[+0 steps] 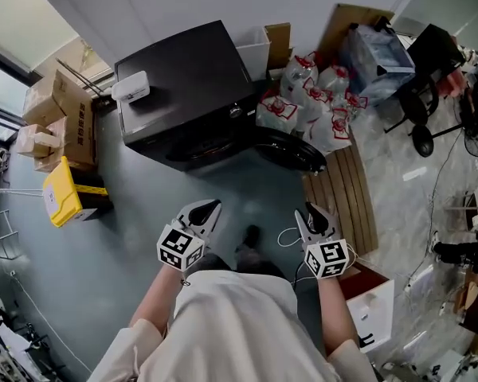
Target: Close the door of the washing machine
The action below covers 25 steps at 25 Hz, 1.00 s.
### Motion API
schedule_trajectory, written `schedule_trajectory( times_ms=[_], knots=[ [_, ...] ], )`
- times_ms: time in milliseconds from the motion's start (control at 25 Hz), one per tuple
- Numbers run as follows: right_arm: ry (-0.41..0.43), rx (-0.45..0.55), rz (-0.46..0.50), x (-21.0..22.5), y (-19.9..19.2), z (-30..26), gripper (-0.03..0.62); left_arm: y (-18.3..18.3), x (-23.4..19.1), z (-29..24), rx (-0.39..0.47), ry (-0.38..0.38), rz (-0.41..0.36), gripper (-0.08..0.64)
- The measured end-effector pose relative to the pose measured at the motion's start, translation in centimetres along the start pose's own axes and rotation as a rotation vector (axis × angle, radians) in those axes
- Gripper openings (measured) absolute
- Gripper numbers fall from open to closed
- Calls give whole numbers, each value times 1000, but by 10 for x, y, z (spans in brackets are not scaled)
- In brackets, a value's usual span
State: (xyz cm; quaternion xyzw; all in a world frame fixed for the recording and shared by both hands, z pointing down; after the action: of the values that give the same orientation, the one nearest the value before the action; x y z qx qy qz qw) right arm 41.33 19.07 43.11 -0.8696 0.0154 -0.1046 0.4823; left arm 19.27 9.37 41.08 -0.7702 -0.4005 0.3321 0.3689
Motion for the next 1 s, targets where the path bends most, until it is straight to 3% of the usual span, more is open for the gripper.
schedule_trajectory(
  times_ms=[520,1000],
  knots=[
    [-65,-98,-48,85,-41,-54,149,-8,-18,-124,-97,-113,-26,9],
    [-114,-169,-90,171,-115,-131,149,-56,-41,-245,-172,-202,-48,9]
  ],
)
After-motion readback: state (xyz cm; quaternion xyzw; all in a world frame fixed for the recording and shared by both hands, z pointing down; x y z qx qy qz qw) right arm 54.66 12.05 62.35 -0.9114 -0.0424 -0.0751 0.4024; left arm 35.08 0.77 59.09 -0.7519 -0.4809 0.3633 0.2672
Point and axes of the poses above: the fingertips, and each gripper's own axes: z backward along the fingers, x to its right, y out of its top, the point moved 2 cm from there along z, backward along the fingers, and after that the axes turned 5 degrees about -x, right-handed, at the moved point
